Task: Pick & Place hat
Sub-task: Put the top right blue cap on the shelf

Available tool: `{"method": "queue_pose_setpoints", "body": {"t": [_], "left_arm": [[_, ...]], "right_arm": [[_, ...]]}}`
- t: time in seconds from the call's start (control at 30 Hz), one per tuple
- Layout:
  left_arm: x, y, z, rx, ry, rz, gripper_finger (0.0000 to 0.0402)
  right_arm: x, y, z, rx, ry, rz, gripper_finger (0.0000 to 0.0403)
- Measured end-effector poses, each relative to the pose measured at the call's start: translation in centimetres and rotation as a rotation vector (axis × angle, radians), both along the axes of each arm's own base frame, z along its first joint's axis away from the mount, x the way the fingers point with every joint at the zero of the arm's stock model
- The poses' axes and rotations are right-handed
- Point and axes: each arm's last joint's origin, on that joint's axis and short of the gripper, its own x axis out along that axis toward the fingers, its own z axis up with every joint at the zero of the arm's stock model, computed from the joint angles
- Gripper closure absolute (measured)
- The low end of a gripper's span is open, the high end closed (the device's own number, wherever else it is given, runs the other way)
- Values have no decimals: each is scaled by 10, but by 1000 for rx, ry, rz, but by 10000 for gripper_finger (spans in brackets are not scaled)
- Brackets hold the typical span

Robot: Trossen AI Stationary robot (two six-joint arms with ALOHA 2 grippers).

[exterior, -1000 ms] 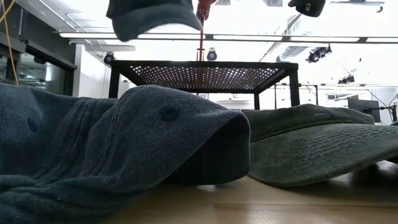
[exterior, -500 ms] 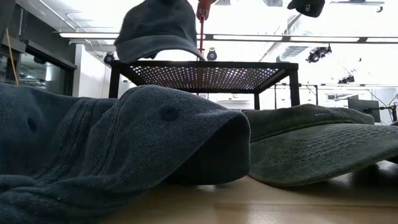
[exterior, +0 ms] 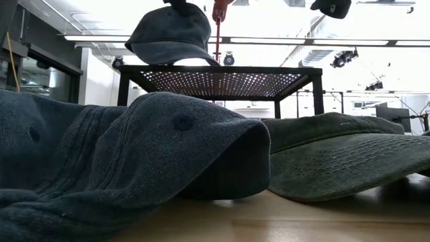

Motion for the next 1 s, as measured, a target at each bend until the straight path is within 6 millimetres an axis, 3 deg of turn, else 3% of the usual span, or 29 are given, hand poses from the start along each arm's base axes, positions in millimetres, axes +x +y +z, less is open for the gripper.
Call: {"method": "queue_pose_setpoints", "body": {"t": [0.47, 1.0], "left_arm": [[15, 29, -13, 105, 75, -129, 377], [44, 44, -44, 92, 164, -357, 377]], "right_arm": [[0, 0, 0, -7, 1, -8, 277], [0, -1, 0, -23, 4, -14, 277]]}}
